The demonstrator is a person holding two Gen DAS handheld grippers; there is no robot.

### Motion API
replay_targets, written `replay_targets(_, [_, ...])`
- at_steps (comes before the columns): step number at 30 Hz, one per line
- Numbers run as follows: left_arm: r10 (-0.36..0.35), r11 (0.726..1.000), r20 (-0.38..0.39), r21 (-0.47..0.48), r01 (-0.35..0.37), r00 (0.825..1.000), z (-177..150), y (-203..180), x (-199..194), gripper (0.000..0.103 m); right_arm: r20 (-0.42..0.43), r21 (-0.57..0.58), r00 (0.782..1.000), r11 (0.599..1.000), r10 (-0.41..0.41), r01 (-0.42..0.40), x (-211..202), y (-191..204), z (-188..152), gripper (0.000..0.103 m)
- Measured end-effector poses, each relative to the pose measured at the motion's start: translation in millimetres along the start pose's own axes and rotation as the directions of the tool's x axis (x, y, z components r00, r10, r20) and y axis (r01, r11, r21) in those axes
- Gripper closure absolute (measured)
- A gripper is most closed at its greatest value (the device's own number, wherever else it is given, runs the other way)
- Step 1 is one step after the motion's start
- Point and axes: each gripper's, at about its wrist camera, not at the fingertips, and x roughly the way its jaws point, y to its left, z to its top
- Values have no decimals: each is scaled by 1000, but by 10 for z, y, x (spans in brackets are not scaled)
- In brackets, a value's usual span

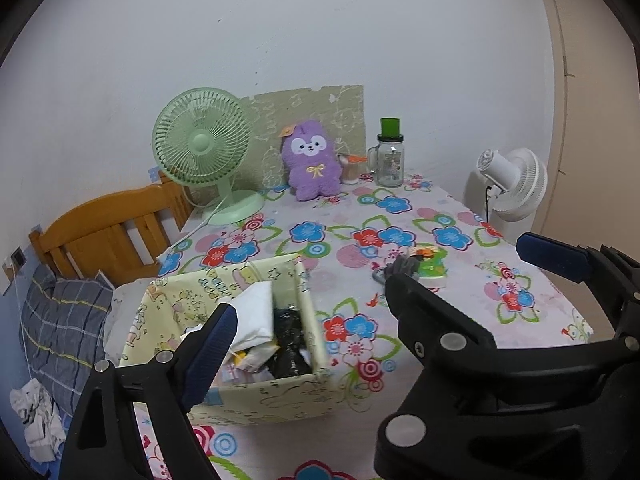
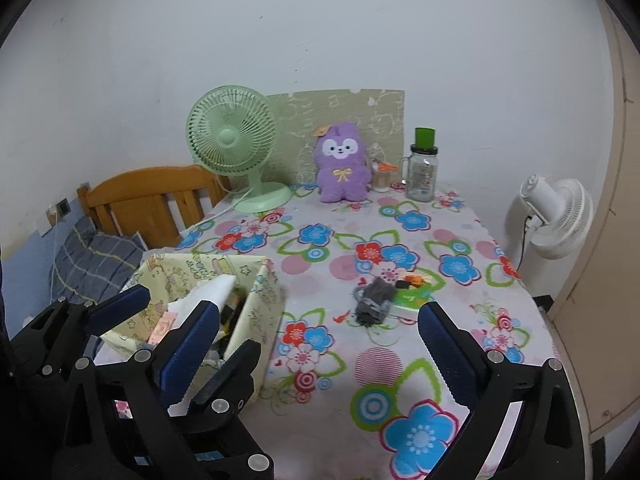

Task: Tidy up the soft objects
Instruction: 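Move both open tools back toward the gray knitted item and green tissue pack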

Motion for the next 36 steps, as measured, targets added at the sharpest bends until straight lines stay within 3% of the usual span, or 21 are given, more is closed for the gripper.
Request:
replay_targets(19, [-67, 998, 30, 16, 66, 997, 35, -459, -43, 3, 48, 27, 997, 998, -59, 57, -216, -467, -101, 1])
replay_targets(36, [-108, 993, -28, 46, 109, 994, 58, -736, 367, 0, 4, 46, 994, 993, -107, 106, 90, -838, -169, 1])
